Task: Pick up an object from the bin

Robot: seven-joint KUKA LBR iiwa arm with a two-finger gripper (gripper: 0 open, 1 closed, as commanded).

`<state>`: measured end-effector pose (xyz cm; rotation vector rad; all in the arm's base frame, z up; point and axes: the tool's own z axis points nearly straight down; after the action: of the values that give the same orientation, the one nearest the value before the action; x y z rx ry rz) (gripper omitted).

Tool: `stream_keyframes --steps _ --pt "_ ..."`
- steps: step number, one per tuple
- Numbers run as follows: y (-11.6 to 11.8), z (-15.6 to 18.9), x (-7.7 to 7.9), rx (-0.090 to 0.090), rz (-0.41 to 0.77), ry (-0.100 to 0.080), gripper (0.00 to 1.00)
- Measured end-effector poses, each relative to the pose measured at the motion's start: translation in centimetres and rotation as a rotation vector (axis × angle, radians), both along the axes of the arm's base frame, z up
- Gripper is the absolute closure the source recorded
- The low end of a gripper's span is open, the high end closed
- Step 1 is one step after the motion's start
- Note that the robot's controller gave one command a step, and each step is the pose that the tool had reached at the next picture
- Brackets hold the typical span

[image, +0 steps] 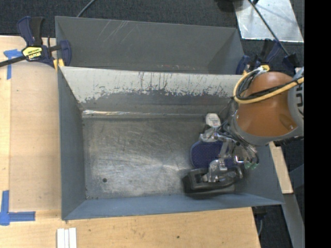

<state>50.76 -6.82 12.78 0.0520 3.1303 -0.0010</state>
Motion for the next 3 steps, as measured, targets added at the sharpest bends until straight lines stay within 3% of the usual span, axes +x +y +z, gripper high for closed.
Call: stream_keyframes --steps 1,3 --pt "-0.05 0.03 0.0 -0.001 -0.024 -0.001 0.0" --pt "0.32 -0.27 0.42 -0.001 0.124 -0.004 0.0"
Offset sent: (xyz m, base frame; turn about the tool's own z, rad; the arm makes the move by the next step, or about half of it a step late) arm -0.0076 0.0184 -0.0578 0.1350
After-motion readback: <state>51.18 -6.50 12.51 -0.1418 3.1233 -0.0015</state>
